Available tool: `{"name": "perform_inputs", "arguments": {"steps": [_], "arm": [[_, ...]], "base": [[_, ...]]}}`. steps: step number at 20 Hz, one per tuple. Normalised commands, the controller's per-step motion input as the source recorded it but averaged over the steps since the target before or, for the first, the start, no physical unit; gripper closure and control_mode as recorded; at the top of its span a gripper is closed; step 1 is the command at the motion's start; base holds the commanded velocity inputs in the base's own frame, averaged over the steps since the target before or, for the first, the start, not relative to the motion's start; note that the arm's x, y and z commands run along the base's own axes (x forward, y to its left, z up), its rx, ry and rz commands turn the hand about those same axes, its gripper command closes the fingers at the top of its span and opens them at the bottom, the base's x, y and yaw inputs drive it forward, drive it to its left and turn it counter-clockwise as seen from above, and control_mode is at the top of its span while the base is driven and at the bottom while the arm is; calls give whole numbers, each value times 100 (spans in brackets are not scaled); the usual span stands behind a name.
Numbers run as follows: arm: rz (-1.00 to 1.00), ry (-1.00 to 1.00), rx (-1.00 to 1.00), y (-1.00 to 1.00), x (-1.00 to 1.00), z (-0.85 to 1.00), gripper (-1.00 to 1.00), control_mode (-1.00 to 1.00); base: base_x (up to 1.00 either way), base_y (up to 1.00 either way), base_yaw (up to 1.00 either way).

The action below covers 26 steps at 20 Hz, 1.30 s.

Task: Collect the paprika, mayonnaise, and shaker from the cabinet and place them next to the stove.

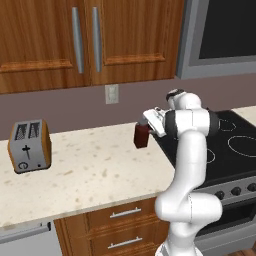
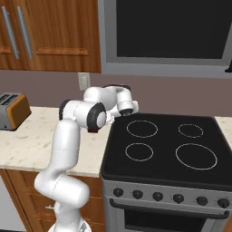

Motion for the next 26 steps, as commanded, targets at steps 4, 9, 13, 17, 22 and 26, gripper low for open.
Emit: {"name": "perform_inputs", "arguments": {"steps": [4, 9, 13, 17, 22, 26], "arm": [[0, -1, 0, -46, 17, 0, -100, -100], [0, -3, 0, -49, 17, 0, -100, -100], [0, -3, 0, -57, 8, 0, -100, -100], [0, -7, 0, -58, -4, 0, -100, -100], [-1, -11, 0, -20, -62, 15, -100, -100], [-8, -2, 0, 5, -86, 42, -100, -100]], "base": [[0, 0, 0], [0, 0, 0], [0, 0, 0], [0, 0, 0], [0, 0, 0], [0, 0, 0]]}}
